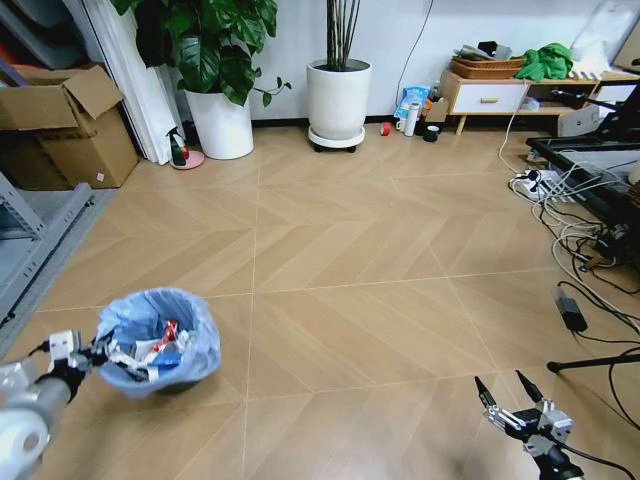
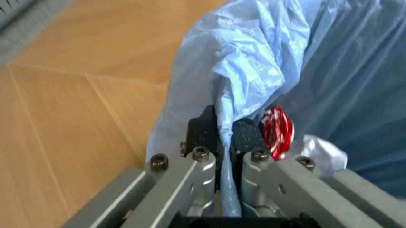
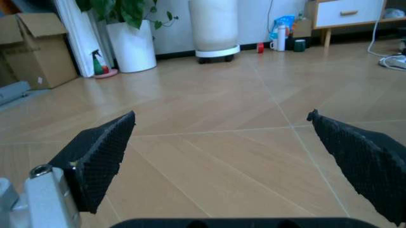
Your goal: Pick up the trash bin and place the garbage on the floor into it.
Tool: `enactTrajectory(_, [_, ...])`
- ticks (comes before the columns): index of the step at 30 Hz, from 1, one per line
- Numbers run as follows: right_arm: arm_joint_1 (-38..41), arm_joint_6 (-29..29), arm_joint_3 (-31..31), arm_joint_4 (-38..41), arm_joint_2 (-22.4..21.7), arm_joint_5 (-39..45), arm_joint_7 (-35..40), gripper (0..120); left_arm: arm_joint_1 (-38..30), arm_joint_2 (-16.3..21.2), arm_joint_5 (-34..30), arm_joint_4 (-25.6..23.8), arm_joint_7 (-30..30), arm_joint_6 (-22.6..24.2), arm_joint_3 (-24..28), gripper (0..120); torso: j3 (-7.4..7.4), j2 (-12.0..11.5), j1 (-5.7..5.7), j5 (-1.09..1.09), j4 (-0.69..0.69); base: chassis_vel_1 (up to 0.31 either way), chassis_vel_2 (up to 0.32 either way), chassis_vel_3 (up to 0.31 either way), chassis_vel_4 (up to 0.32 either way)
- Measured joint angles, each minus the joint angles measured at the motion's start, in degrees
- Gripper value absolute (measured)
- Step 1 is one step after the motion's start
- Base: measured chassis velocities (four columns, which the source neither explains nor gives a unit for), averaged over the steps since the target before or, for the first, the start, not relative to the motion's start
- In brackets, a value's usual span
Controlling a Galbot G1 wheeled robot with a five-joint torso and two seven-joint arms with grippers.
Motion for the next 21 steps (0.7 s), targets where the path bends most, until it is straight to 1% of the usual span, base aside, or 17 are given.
enactTrajectory(1, [-0.31,-0.01,0.32,0.26,0.24,-0.08,0.01,100,-2.51,0.32,-0.29,1.95,-0.54,0.42,2.47,0,0.0,0.0,0.0,-0.04,0.01,0.0,0.0,0.0,0.0])
enactTrajectory(3, [-0.93,-0.04,1.1,0.9,0.89,-0.27,0.03,100,-8.13,0.3,-0.57,6.56,-1.02,1.28,7.01,0,0.0,0.0,0.0,-0.03,0.01,0.0,0.0,0.0,0.0])
enactTrajectory(4, [-0.93,-0.04,1.1,0.9,0.89,-0.27,0.03,100,-8.13,0.3,-0.57,6.56,-1.02,1.28,7.01,0,0.0,0.0,0.0,-0.03,0.01,0.0,0.0,0.0,0.0])
enactTrajectory(6, [-0.95,-0.36,0.99,1.17,0.56,-0.37,0.26,100,-10.95,-0.63,-0.53,10.65,-1.34,1.72,8.21,0,0.0,0.0,0.0,0.03,-0.06,0.0,0.0,0.0,0.0])
enactTrajectory(7, [-0.47,-0.72,0.28,1.19,-0.4,-0.45,0.7,100,-10.77,-1.11,0.04,12.0,-1.35,1.6,7.77,0,0.0,0.0,0.0,-0.01,0.0,0.0,0.0,0.0,0.0])
enactTrajectory(8, [-0.47,-0.72,0.28,1.19,-0.4,-0.45,0.7,100,-10.77,-1.11,0.04,12.0,-1.35,1.6,7.77,0,0.0,0.0,0.0,-0.01,0.0,0.0,0.0,0.0,0.0])
enactTrajectory(9, [-0.2,-0.91,-0.06,1.22,-0.88,-0.54,0.95,100,-10.63,-1.23,0.2,12.59,-1.21,1.47,7.55,0,0.0,0.0,0.0,0.0,0.05,0.0,0.0,0.0,0.0])
enactTrajectory(10, [-0.13,-1.07,-0.26,1.27,-1.05,-0.73,1.18,100,-10.71,-1.34,0.28,13.47,-1.13,1.37,7.44,0,-0.01,0.0,0.0,0.04,0.07,0.0,0.0,0.0,0.0])
enactTrajectory(12, [-0.16,-1.17,-0.29,1.28,-1.0,-0.98,1.3,100,-10.9,-1.36,0.29,14.04,-1.09,1.32,7.44,0,0.0,0.0,0.0,0.05,0.06,0.0,0.0,0.0,0.0])
enactTrajectory(13, [-0.16,-1.27,-0.22,1.39,-0.81,-1.58,1.57,100,-11.02,-1.36,0.29,14.5,-0.94,1.22,7.43,0,-0.01,0.01,-0.01,0.02,0.06,0.0,0.0,0.0,0.0])
enactTrajectory(15, [-0.18,-1.98,-0.16,1.89,-0.28,-4.28,4.55,100,-10.99,-1.35,0.34,14.78,-0.86,1.11,7.37,0,-0.01,0.0,0.0,0.04,0.02,0.0,0.0,0.0,0.0])
enactTrajectory(16, [-0.1,-2.19,-0.19,2.05,-0.13,-5.48,6.35,100,-10.9,-1.35,0.34,14.77,-1.0,0.96,7.27,3,-0.01,0.01,0.0,0.01,0.01,0.0,0.0,0.0,0.0])
enactTrajectory(17, [-0.1,-2.19,-0.19,2.05,-0.13,-5.48,6.35,100,-10.9,-1.35,0.34,14.77,-1.0,0.96,7.27,3,-0.01,0.01,0.0,0.01,0.01,0.0,0.0,0.0,0.0])
enactTrajectory(18, [0.04,-2.27,-0.26,2.13,-0.02,-6.78,8.02,100,-10.71,-1.35,0.37,14.67,-1.24,0.81,7.16,8,-0.01,0.0,0.0,-0.01,0.01,0.0,0.0,0.0,0.0])
enactTrajectory(19, [0.16,-2.3,-0.36,2.16,0.02,-7.66,9.14,100,-10.51,-1.35,0.52,14.47,-1.61,0.48,7.09,10,-0.01,0.0,0.0,-0.01,0.02,0.0,0.0,0.0,0.0])
enactTrajectory(20, [0.28,-2.34,-0.62,2.37,-0.03,-8.56,10.78,100,-10.23,-1.33,0.95,14.17,-2.34,-0.53,7.03,16,0.0,0.0,0.0,-0.03,0.02,0.0,0.0,0.0,0.0])
enactTrajectory(21, [0.28,-2.34,-0.62,2.37,-0.03,-8.56,10.78,100,-10.23,-1.33,0.95,14.17,-2.34,-0.53,7.03,16,0.0,0.0,0.0,-0.03,0.02,0.0,0.0,0.0,0.0])
